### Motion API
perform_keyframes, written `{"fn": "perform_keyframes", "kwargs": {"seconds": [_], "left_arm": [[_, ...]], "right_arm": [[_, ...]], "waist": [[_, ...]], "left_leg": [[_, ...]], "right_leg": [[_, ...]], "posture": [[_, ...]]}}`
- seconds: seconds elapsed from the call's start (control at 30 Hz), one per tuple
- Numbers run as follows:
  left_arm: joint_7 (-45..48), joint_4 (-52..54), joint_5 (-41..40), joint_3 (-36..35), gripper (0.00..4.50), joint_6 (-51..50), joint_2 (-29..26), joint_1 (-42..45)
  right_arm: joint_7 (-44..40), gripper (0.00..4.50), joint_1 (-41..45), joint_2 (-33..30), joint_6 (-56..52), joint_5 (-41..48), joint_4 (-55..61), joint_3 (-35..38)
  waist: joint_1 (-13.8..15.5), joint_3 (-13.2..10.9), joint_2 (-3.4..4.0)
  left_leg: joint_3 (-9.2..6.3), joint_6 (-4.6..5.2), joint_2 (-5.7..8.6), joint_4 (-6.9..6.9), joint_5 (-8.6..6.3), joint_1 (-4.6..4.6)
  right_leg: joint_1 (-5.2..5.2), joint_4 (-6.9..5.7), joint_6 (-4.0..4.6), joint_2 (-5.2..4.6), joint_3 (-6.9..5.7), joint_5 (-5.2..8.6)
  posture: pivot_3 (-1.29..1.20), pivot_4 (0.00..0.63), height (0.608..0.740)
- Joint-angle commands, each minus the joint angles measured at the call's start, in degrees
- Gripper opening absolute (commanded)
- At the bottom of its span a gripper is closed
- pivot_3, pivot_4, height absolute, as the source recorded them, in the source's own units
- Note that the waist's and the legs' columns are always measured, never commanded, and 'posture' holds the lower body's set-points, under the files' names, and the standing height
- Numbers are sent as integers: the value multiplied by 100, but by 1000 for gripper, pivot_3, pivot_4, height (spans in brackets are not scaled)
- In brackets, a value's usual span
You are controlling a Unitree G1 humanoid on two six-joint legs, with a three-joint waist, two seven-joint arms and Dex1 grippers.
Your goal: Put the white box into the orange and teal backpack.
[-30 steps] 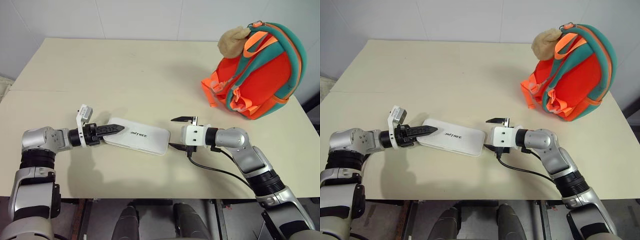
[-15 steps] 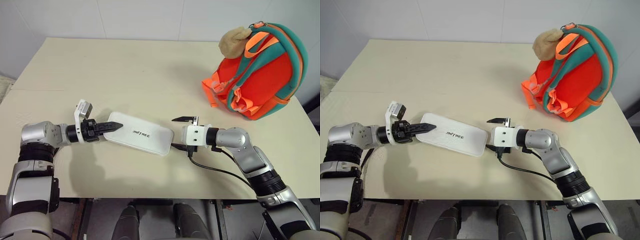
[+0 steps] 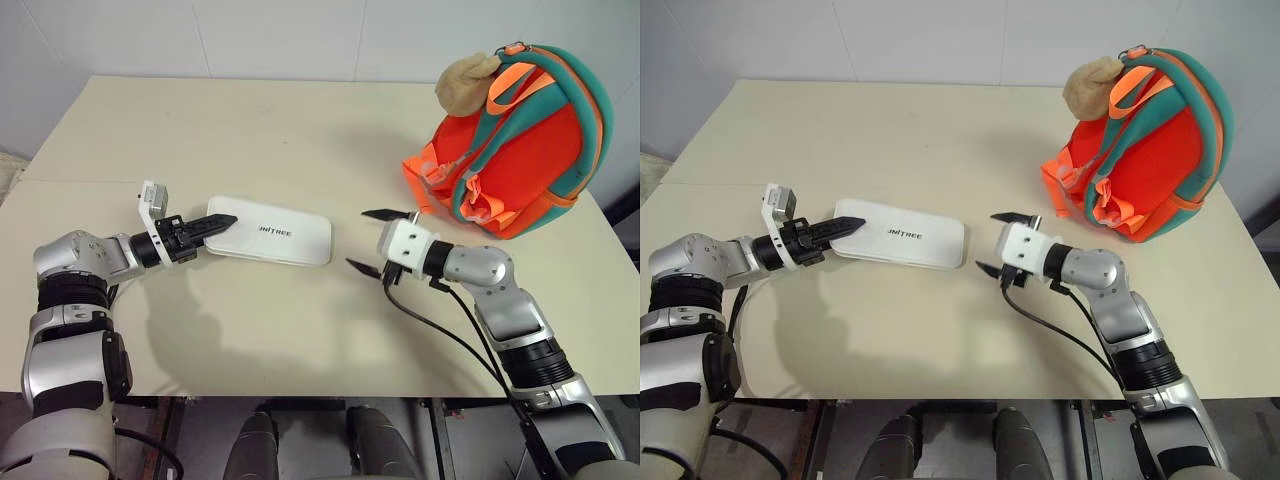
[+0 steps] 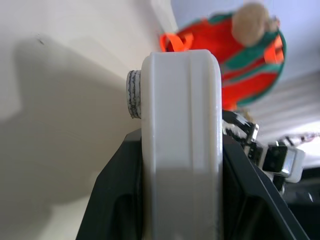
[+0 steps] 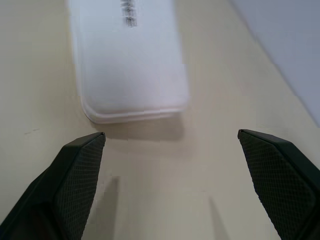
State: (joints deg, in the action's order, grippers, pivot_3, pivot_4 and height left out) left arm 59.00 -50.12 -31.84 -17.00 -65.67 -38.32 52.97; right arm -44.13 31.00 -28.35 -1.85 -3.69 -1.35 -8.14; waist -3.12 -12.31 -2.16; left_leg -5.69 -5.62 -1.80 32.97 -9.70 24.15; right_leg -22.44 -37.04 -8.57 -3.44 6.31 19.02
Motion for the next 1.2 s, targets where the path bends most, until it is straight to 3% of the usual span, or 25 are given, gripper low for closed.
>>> {"fn": "perform_keyframes", "kwargs": {"seconds": [0.03,0.2,0.4,0.53,0.9,1.2], "left_arm": [[-566,357,-396,-509,1406,-661,170,143],[-1185,1188,-814,-1075,1392,-1494,512,-69],[-2264,2607,-1376,-2239,1391,-2566,1284,-57],[-2987,3104,-1757,-2743,1391,-2683,1683,-171],[-4857,3921,-2605,-3732,1390,-2683,2781,-221],[-5587,4426,-3276,-3848,1390,-2683,3239,-475]], "right_arm": [[519,4500,-35,211,-620,639,486,797],[947,4500,-221,292,-1292,1167,934,1472],[1357,4500,-544,180,-1921,1886,1379,2487],[1549,4500,-651,39,-2064,2033,1344,2832],[1965,4500,479,271,-1140,1952,-749,2770],[2046,4500,1485,377,-242,1720,-2577,2525]], "waist": [[5,0,1],[21,-1,1],[24,-1,1],[4,-1,1],[-5,-2,2],[-1,-3,3]], "left_leg": [[-1,0,0,-2,0,0],[-7,-1,0,-4,-1,7],[-6,-2,1,-3,-1,5],[-5,-2,3,-3,-2,5],[7,-3,6,8,0,1],[9,-7,7,0,-3,5]], "right_leg": [[-1,-1,0,0,0,0],[-2,0,-2,-1,-3,2],[-1,-1,-2,-2,-3,1],[0,2,-3,-4,-1,2],[4,13,-17,-4,10,-10],[3,27,-19,-5,10,-10]], "posture": [[0,150,740],[0,150,740],[0,150,740],[0,150,740],[0,150,740],[0,150,740]]}}
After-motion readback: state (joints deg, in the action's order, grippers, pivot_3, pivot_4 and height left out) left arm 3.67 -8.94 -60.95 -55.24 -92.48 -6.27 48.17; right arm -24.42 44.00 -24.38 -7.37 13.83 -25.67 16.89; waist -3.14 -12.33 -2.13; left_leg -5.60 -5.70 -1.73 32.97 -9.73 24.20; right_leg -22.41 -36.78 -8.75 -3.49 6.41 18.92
